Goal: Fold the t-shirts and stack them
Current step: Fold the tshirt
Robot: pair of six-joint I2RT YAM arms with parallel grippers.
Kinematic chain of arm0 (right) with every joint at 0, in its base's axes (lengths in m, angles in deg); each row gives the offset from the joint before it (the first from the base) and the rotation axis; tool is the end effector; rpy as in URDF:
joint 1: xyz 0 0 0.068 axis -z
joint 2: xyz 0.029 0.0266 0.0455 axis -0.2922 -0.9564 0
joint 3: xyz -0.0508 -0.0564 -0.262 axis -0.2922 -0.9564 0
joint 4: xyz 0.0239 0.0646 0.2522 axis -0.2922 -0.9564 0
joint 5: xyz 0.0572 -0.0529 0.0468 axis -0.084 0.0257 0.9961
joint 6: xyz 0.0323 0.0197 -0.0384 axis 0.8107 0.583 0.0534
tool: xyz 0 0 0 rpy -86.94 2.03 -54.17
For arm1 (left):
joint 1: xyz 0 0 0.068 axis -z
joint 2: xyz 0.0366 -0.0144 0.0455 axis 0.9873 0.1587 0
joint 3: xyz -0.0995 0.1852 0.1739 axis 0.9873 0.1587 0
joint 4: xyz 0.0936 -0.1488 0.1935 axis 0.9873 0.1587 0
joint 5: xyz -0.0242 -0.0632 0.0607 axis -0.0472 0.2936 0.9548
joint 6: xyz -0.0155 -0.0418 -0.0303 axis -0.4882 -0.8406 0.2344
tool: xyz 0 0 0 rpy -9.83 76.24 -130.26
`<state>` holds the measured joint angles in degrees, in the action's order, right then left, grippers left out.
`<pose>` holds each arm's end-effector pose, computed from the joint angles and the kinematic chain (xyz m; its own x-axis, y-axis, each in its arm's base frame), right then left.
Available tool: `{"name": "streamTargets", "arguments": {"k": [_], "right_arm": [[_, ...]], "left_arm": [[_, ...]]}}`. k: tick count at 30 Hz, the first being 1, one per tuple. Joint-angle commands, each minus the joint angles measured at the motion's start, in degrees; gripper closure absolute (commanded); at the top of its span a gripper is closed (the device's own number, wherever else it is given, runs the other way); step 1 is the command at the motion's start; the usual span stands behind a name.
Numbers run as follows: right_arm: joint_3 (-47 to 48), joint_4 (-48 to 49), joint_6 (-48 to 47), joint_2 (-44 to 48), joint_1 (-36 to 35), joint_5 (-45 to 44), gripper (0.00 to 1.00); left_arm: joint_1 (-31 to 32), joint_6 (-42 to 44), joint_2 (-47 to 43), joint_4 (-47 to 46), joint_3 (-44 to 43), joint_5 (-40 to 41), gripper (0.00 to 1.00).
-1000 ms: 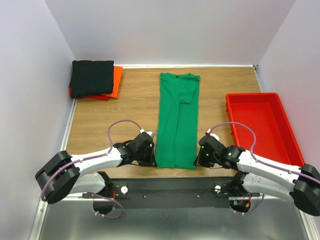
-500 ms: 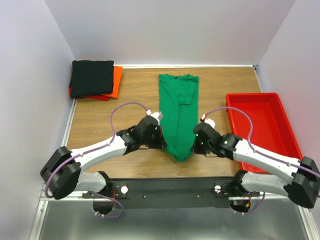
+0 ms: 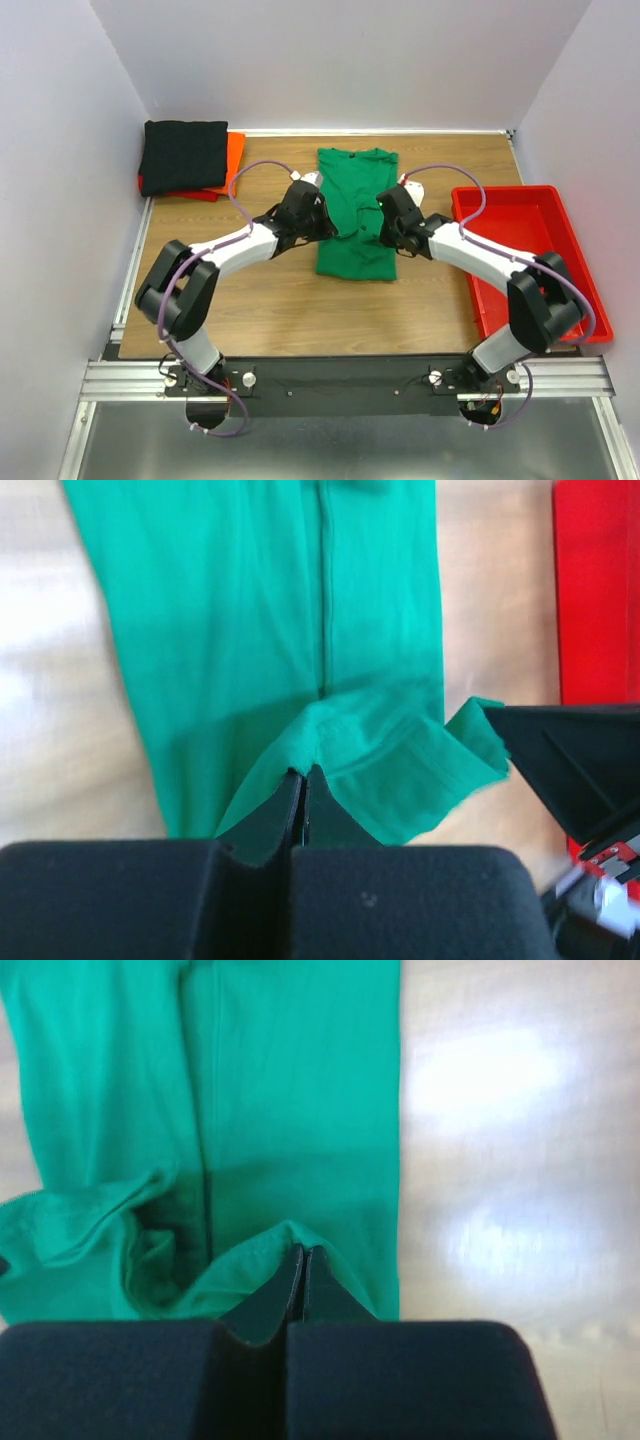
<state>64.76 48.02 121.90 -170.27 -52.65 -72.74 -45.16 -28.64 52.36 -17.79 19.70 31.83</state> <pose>0.2629 0.1735 0.2207 -0.7397 0.1797 -0.6485 0.0987 0.9822 0.1595 0.2882 -0.2120 0.2170 -0.7974 -0.2443 -0.5517 0.1578 0.7982 -0.5814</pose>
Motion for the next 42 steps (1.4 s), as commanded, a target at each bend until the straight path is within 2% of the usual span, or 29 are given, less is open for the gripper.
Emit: {"name": "streamTargets", "arguments": {"k": [1,10,23,24,25,26,27,28,29,30,31,33,35,38,42], "right_arm": [[3.7,5.8,-3.7,-5.1,5.0,0.4,1.00],[9.8,9.1,-5.7,-13.6,11.9,4.9,1.00],[17.7,9.8,-5.9,-21.7,14.8,7.5,1.00],[18.9,9.8,-6.1,-22.4,15.1,7.7,1.00],[19.9,9.8,-6.1,-23.3,15.7,8.4,0.96],[19.9,9.9,-6.1,-23.8,16.1,8.6,0.91],[20.3,9.8,-6.0,-23.9,16.8,8.5,0.79],[20.3,9.8,-6.0,-23.6,16.9,8.5,0.70],[20.3,9.8,-6.1,-23.2,17.5,8.8,0.62],[20.2,9.7,-6.4,-22.8,17.8,8.8,0.45],[20.1,9.8,-6.6,-21.7,18.0,8.3,0.37],[19.7,9.7,-7.8,-20.5,18.0,9.1,0.29],[18.8,9.8,-7.4,-18.2,17.7,12.0,0.28],[17.5,9.8,-7.7,-17.0,15.3,11.7,0.32],[17.9,9.8,-8.0,-18.6,11.8,10.6,0.42]], "left_arm": [[-2.0,-0.6,5.3,-4.2,-4.5,1.8,1.00],[-5.8,-0.8,12.9,-4.6,-10.7,0.9,1.00],[-10.5,2.1,21.7,-3.9,-21.1,-5.0,1.00],[-10.7,2.2,22.2,-3.8,-21.5,-5.4,0.98],[-11.3,2.6,23.2,-3.8,-22.6,-5.9,0.86],[-11.3,2.8,23.4,-3.8,-22.9,-6.1,0.81],[-11.9,3.3,23.8,-4.0,-23.6,-6.8,0.68],[-12.2,4.0,23.7,-4.2,-24.1,-7.4,0.67],[-12.7,4.8,23.8,-4.3,-24.8,-8.1,0.60],[-13.5,5.8,23.6,-3.4,-26.1,-7.9,0.59],[-13.9,6.1,23.2,-2.8,-26.4,-7.4,0.57],[-14.5,5.9,20.9,-2.0,-26.3,-5.4,0.57],[-14.4,5.4,19.3,-1.6,-25.0,-4.7,0.57],[-12.9,4.0,16.9,-1.5,-22.3,-4.0,0.59],[-9.4,3.4,17.6,-1.8,-21.6,-3.1,0.73]]}}
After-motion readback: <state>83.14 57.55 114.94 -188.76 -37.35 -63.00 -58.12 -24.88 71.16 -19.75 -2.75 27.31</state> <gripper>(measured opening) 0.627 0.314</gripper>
